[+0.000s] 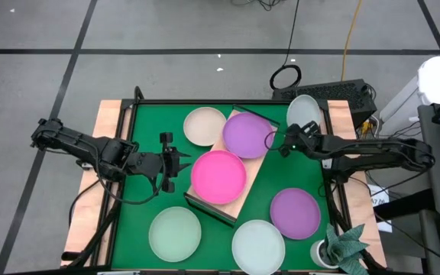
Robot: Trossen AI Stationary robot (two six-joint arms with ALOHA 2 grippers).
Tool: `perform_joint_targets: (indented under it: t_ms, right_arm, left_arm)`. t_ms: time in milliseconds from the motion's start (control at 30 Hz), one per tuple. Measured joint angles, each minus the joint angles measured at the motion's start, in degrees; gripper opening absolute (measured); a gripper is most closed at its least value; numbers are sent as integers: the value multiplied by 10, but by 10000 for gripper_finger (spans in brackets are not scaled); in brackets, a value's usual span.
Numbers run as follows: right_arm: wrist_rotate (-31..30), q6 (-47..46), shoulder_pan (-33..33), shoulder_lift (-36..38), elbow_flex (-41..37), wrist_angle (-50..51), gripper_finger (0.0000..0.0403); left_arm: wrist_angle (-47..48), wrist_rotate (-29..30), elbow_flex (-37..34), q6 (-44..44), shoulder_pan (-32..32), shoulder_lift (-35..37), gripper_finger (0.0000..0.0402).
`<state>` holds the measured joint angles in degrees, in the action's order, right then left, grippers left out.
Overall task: Place and stack plates onto a shelf
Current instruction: Stack the top white on top of the purple plate on the shelf
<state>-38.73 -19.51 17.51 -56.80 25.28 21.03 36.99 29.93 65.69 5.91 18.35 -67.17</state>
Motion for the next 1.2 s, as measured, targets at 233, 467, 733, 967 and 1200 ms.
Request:
perform_joint_targets:
  t_ms: [233, 467, 733, 967, 1200]
  right_arm:
    - [-17, 8, -16, 30, 21, 25, 1]
    - [-78, 25, -52, 60, 42, 29, 0]
    - [-125, 56, -90, 67, 93, 38, 0]
    - [-125, 91, -114, 67, 148, 42, 0]
    - [-125, 144, -153, 61, 197, 41, 0]
  left_arm:
    - [1, 0, 0, -5, 0, 0, 118]
    - [1, 0, 0, -11, 0, 0, 118]
    - [1, 0, 0, -20, 0, 0, 118]
    - [5, 0, 0, -38, 0, 0, 118]
    - [9, 0, 0, -53, 0, 0, 118]
